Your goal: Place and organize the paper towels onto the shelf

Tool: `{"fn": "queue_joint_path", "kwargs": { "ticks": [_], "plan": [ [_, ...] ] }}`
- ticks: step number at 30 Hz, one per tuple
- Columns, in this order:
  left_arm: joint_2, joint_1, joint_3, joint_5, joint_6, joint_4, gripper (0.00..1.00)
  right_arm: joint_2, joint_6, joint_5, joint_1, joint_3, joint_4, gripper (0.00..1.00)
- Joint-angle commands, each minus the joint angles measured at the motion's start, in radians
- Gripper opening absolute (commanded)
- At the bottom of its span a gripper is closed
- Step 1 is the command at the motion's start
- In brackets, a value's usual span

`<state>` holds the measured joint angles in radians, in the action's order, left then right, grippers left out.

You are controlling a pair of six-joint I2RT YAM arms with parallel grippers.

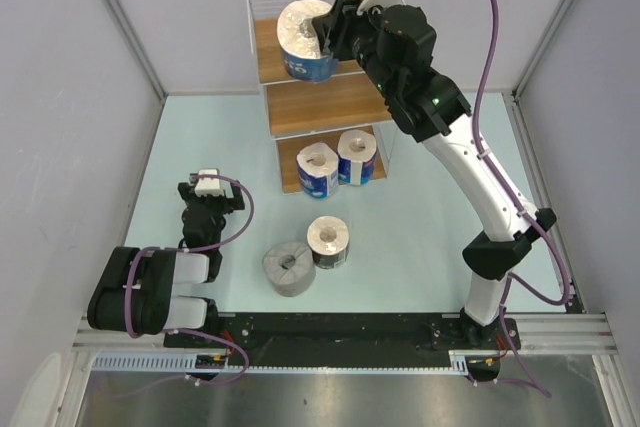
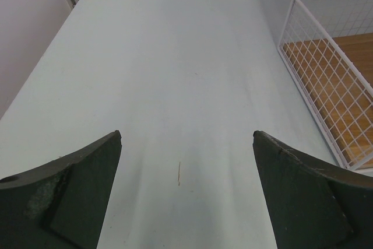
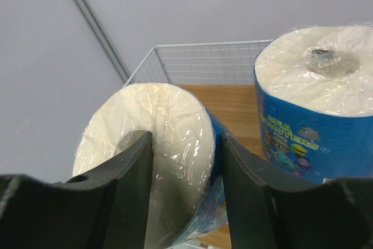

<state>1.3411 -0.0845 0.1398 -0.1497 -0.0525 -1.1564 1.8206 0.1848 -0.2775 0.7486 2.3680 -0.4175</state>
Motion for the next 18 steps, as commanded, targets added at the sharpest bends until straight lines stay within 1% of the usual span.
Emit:
{"fn": "queue_joint_path", "kwargs": {
  "ticks": [1, 10, 14, 17, 18],
  "plan": [
    [0.0, 0.008, 0.027, 0.019, 0.008, -0.032, 1.0, 0.008, 0.025, -0.014, -0.034, 0.066, 0.158, 0.26],
    [-0.002, 0.006, 0.027, 0.019, 0.008, -0.034, 1.0, 0.066, 0.1, 0.044, -0.071, 0.103, 0.18, 0.25],
    [0.0, 0.008, 0.027, 0.019, 0.008, -0.032, 1.0, 0.081, 0.128, 0.09, -0.081, 0.103, 0.174, 0.28],
    [-0.002, 0.006, 0.027, 0.019, 0.008, -0.032, 1.0, 0.08, 0.137, 0.136, -0.081, 0.097, 0.177, 0.43],
    [0.0, 0.006, 0.027, 0.019, 0.009, -0.032, 1.0, 0.075, 0.139, 0.153, -0.083, 0.093, 0.181, 0.5]
  ]
}}
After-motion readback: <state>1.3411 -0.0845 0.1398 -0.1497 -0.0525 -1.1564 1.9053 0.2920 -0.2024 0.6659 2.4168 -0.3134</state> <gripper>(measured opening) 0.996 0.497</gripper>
